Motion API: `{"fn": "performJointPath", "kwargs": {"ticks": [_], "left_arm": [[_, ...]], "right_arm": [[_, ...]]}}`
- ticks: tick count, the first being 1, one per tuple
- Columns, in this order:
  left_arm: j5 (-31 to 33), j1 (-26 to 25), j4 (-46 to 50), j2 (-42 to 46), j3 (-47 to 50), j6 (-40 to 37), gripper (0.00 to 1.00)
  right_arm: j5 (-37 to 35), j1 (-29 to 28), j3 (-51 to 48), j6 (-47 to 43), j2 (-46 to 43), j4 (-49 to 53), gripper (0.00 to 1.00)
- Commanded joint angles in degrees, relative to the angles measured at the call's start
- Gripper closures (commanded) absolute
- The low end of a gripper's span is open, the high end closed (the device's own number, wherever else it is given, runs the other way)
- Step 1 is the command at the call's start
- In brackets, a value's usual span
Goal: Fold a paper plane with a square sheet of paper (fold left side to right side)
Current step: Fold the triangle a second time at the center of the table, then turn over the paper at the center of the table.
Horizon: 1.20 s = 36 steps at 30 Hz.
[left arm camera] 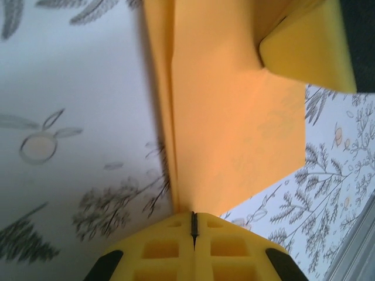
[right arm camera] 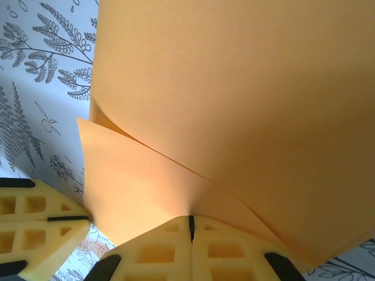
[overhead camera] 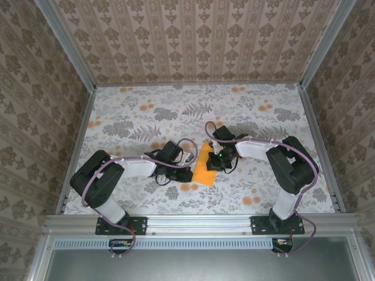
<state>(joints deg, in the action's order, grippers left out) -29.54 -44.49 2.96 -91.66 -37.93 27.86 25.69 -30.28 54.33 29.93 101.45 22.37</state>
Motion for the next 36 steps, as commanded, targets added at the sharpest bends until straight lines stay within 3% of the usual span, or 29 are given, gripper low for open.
{"fn": "performJointPath", "kwargs": {"ticks": [1, 6, 14, 19, 23, 30, 36], "left_arm": [[1.5, 1.2, 6.1, 2.5, 2.2, -0.6, 0.96], [0.3, 3.4, 7.2, 7.3, 2.2, -2.0, 0.92], [-2.4, 6.3, 2.3, 6.6, -3.2, -3.8, 0.62], [-4.1, 6.5, -2.7, 0.6, -7.5, -3.5, 0.51], [-6.3, 6.4, -5.6, -4.3, -10.1, -3.0, 0.5], [-9.6, 5.3, -7.7, -9.4, -12.8, -2.8, 0.59], [-8.4, 4.8, -8.7, -9.9, -12.5, -2.8, 0.85]], "right_arm": [[-3.8, 0.2, 0.0, -0.9, 0.9, 2.9, 0.94], [-1.4, 0.5, 0.0, 0.3, -3.0, -1.7, 0.89], [-8.1, 5.5, -7.4, 1.0, -16.1, -5.5, 0.51], [-6.1, 9.5, -14.2, 2.6, -24.3, -9.3, 0.32], [-4.1, 10.2, -16.8, 3.4, -27.5, -10.7, 0.22], [-2.2, 10.3, -18.5, 3.6, -28.3, -10.8, 0.19], [-0.1, 10.2, -18.2, 3.3, -26.9, -10.8, 0.18]]}}
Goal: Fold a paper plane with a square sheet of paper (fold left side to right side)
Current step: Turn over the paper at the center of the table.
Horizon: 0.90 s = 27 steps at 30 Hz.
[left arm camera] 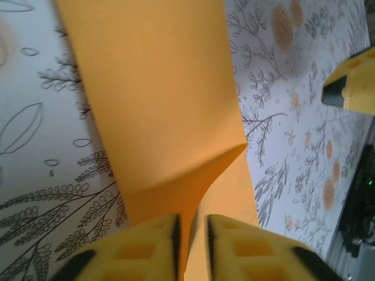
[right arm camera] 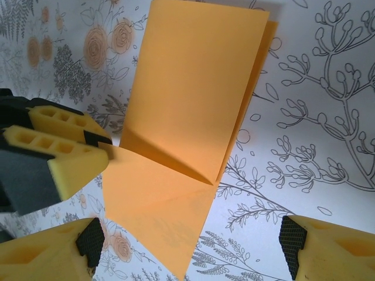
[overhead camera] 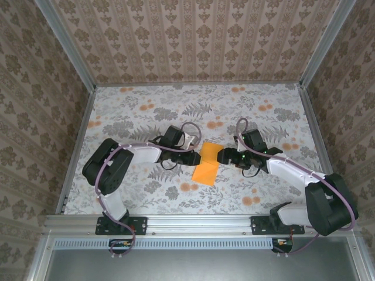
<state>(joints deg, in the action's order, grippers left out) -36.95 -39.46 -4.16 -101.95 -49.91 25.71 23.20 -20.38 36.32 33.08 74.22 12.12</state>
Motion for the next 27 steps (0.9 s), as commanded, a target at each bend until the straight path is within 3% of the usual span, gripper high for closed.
{"fn": "performJointPath", "kwargs": {"ticks": [1, 5, 18, 22, 26, 27], "left_arm": [[-0.4, -0.2, -1.4, 1.1, -0.1, -0.8, 0.89], [2.3, 0.1, -1.3, 4.3, 1.8, -1.0, 0.99], [3.7, 0.7, -0.7, 7.5, 3.9, -0.6, 0.98], [4.3, 0.8, -0.5, 7.7, 3.8, -0.4, 0.92], [4.9, 2.0, -0.6, 9.9, 4.2, 0.7, 0.68], [5.0, 2.4, -0.6, 11.0, 4.5, 1.2, 0.6]], "right_arm": [[2.8, 0.3, -0.1, 0.2, 0.8, -0.5, 0.18], [5.3, 0.0, 0.2, 1.1, 3.2, -2.2, 0.19], [11.3, -4.1, 2.0, 9.4, 14.3, -16.6, 0.28], [12.9, -5.4, 3.4, 11.9, 18.1, -20.5, 0.47], [12.6, -5.4, 2.8, 12.4, 17.2, -23.6, 0.88], [12.5, -5.3, 2.8, 11.9, 16.4, -23.6, 0.94]]}}
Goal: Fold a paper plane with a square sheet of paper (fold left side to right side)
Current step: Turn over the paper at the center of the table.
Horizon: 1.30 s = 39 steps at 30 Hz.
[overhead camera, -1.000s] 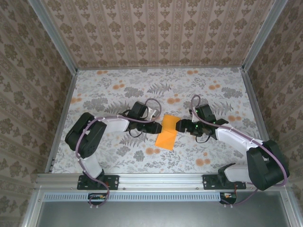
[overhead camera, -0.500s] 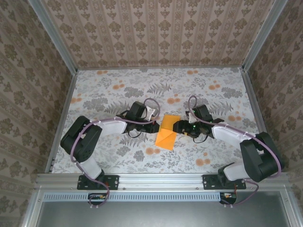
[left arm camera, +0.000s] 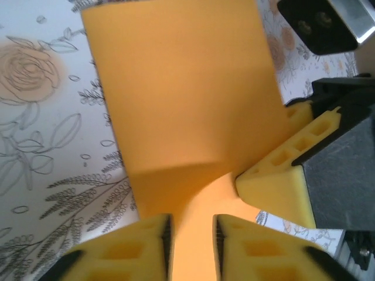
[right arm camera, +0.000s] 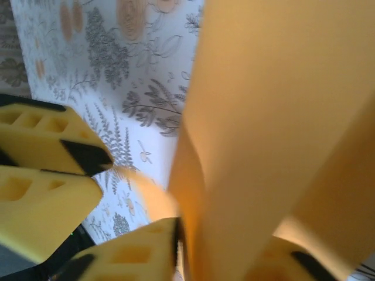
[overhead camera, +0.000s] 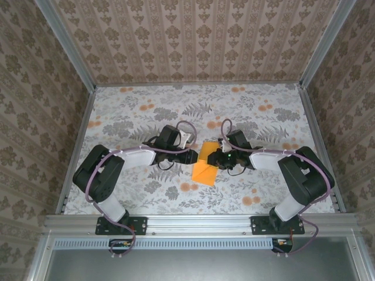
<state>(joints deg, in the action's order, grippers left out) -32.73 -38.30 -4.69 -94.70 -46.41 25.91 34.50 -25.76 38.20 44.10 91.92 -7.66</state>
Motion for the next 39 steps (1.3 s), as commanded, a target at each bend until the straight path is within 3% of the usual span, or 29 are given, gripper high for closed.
{"fn": "performJointPath", "kwargs": {"ticks": [1, 8, 13, 17, 24, 29, 39], "left_arm": [[0.9, 2.1, -0.2, 5.2, 1.3, 1.7, 0.52], [0.6, 8.1, -2.9, 18.1, 4.0, 9.1, 0.0], [-6.1, 10.4, -9.9, 23.8, 3.8, 15.1, 0.0], [-12.3, 10.2, -17.7, 23.1, 1.9, 20.4, 0.0], [-15.9, 7.6, -26.9, 20.1, -0.9, 24.6, 0.01], [-16.5, 6.8, -29.3, 19.4, -2.4, 25.3, 0.16], [-15.8, 6.1, -29.7, 19.9, -2.5, 25.6, 0.71]], "right_arm": [[1.3, 0.4, 1.0, 0.0, -2.5, -3.8, 1.0], [7.4, 6.4, 2.2, -6.1, -11.8, -6.7, 1.0], [17.4, 10.4, 7.3, -8.3, -17.1, -8.5, 1.0], [23.2, 10.7, 13.1, -9.7, -17.4, -8.1, 1.0], [27.8, 9.9, 18.8, -8.7, -16.2, -8.2, 1.0], [28.5, 9.7, 19.2, -8.4, -16.4, -7.7, 1.0], [27.2, 9.8, 17.3, -8.1, -16.7, -7.2, 1.0]]}}
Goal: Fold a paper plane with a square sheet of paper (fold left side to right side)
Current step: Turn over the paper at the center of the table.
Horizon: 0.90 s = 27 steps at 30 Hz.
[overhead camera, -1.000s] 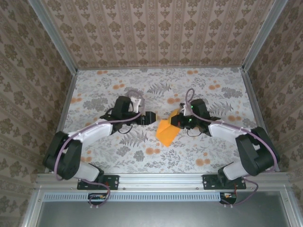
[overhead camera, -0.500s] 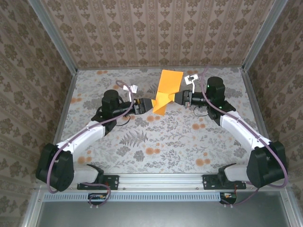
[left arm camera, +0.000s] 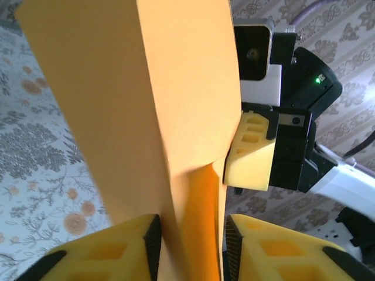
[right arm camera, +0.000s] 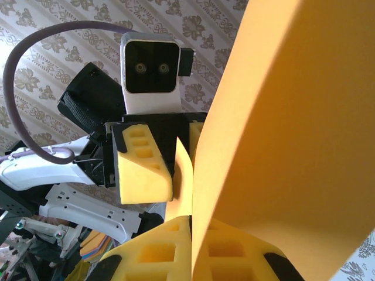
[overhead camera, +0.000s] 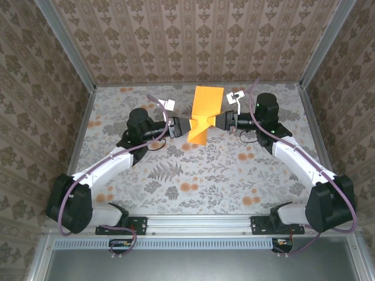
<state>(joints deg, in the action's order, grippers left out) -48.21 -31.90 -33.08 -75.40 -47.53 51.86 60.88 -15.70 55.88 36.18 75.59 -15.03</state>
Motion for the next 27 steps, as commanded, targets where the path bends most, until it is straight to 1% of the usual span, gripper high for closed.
{"fn": "performJointPath", "kwargs": {"ticks": [1, 2, 4, 6, 7, 9, 10, 11, 12, 13, 14, 15, 16, 18, 20, 22, 23, 25, 27], "left_arm": [[-0.2, -0.3, -0.9, 0.7, -1.3, -0.4, 0.75], [-0.1, -0.3, -0.8, 0.8, -1.3, -0.5, 0.8], [0.4, -0.3, 0.0, 1.1, -1.3, -0.7, 0.88], [1.5, -0.3, 3.1, 2.0, -1.4, -2.0, 0.9], [2.4, -0.3, 6.1, 2.6, -1.6, -3.4, 0.91], [6.9, -0.6, 16.7, 4.6, -2.8, -9.2, 0.96], [10.5, -1.1, 24.0, 5.5, -4.1, -12.9, 0.99], [16.7, -2.2, 33.4, 6.2, -6.2, -17.9, 1.0], [22.2, -3.7, 40.7, 6.5, -8.2, -22.3, 1.0], [30.5, -5.8, 48.8, 6.2, -10.4, -26.0, 1.0], [37.4, -7.6, 55.1, 5.2, -12.4, -28.9, 1.0], [41.8, -9.8, 59.7, 4.1, -14.1, -30.3, 1.0], [49.1, -11.9, 64.3, 2.5, -15.8, -30.6, 1.0], [60.1, -15.7, 71.3, -1.1, -18.6, -30.7, 1.0], [70.7, -19.6, 78.1, -5.8, -22.2, -28.7, 1.0], [78.6, -22.8, 84.8, -11.0, -26.1, -25.7, 1.0], [81.3, -23.9, 88.1, -13.8, -28.4, -23.7, 1.0], [85.5, -25.7, 94.7, -19.0, -32.9, -19.1, 1.0], [87.3, -26.9, 100.3, -24.4, -37.5, -14.6, 1.0]], "right_arm": [[0.6, -0.2, -0.6, -0.2, -0.4, 0.3, 0.99], [0.4, -0.2, -0.9, -0.4, -0.5, 0.5, 0.97], [-0.9, 0.0, -1.3, -1.4, -1.0, 2.3, 0.87], [-3.4, 0.8, -1.4, -3.4, -2.1, 6.7, 0.74], [-5.2, 1.2, -1.4, -4.7, -2.8, 9.4, 0.71], [-12.4, 2.3, -1.0, -9.0, -4.7, 18.6, 0.56], [-16.2, 2.9, -0.9, -10.5, -5.6, 22.5, 0.52], [-22.1, 3.2, -0.5, -12.8, -6.6, 27.7, 0.46], [-28.1, 3.3, 0.0, -14.7, -7.4, 32.5, 0.4], [-34.7, 3.3, 0.3, -15.6, -8.2, 36.9, 0.36], [-41.6, 3.3, 0.3, -15.8, -9.0, 40.9, 0.3], [-46.9, 3.4, 0.1, -15.3, -9.8, 43.6, 0.27], [-50.9, 3.6, -0.4, -14.8, -10.5, 45.4, 0.25], [-57.1, 3.7, -1.7, -13.3, -12.2, 49.1, 0.14], [-62.2, 3.8, -3.2, -11.4, -14.3, 50.7, 0.01], [-65.3, 3.8, -4.6, -10.4, -16.3, 51.4, 0.0], [-66.9, 3.8, -5.0, -9.9, -17.5, 51.9, 0.0], [-69.5, 3.9, -5.6, -8.9, -19.3, 52.9, 0.0], [-72.0, 3.9, -5.8, -8.6, -21.0, 54.2, 0.0]]}}
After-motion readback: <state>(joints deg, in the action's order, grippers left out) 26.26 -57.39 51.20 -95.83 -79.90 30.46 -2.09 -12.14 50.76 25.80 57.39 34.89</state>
